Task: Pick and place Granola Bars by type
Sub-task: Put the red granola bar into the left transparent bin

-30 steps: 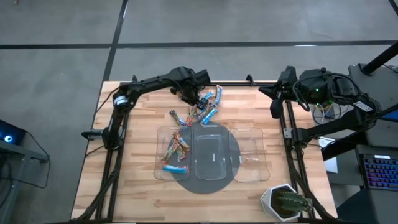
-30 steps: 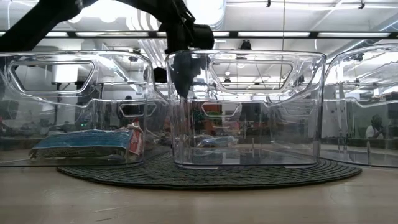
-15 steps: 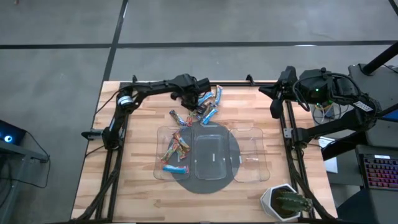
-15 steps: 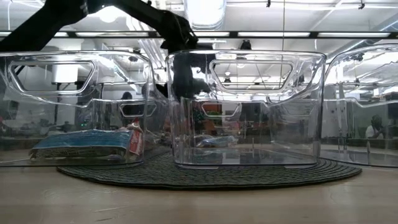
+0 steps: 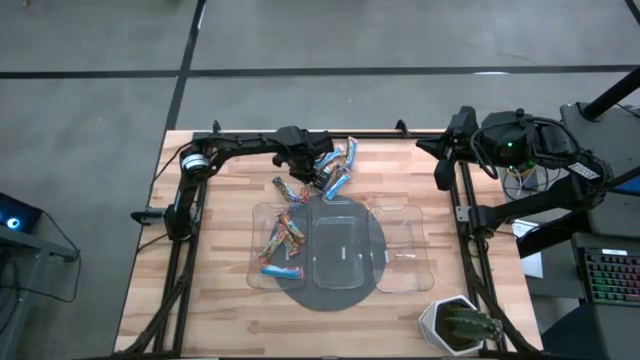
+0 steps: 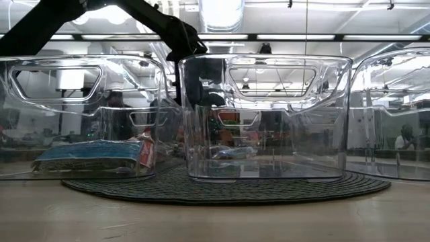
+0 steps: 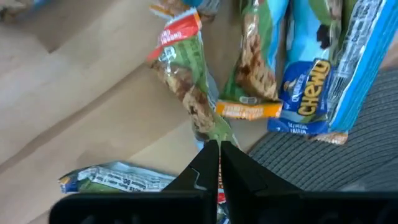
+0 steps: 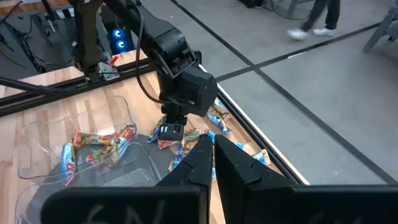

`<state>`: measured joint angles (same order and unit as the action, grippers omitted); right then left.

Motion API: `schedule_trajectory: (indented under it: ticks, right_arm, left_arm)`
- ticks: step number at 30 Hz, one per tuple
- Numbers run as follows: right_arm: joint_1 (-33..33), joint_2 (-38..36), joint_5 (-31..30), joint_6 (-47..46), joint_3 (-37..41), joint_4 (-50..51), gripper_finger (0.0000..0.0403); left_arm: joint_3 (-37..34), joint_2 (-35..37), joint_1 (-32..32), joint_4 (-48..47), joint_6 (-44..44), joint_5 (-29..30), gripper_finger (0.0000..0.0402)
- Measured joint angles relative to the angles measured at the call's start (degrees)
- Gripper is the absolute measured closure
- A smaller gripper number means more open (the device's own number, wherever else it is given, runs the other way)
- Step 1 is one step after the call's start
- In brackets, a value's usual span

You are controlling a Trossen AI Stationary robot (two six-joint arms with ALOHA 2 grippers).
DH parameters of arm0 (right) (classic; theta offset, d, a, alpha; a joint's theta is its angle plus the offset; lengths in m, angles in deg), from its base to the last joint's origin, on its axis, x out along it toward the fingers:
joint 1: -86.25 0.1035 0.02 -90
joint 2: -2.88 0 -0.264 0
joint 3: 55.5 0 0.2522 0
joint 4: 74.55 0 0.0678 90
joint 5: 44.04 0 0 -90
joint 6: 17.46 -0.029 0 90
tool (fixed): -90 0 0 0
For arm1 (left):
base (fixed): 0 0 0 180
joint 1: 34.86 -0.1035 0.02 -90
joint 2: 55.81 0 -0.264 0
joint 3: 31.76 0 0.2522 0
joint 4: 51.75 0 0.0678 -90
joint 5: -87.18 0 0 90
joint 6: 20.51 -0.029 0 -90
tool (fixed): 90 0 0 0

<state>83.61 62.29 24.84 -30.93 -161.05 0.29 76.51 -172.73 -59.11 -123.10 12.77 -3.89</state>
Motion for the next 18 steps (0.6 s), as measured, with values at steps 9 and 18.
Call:
schedule_trajectory:
  ticks: [9,18]
  right_arm:
    - [-0.01,-0.02,0.0,-0.78,0.0,0.0,0.0394]
    - [0.0,-0.01,0.02,-1.15,0.09,0.04,0.0394]
  left_arm:
    - [-0.1,-0.01,-0.15,4.59,-0.06,-2.66,0.0401]
    - [0.76,-0.01,-0.62,4.59,-0.29,-4.22,0.0381]
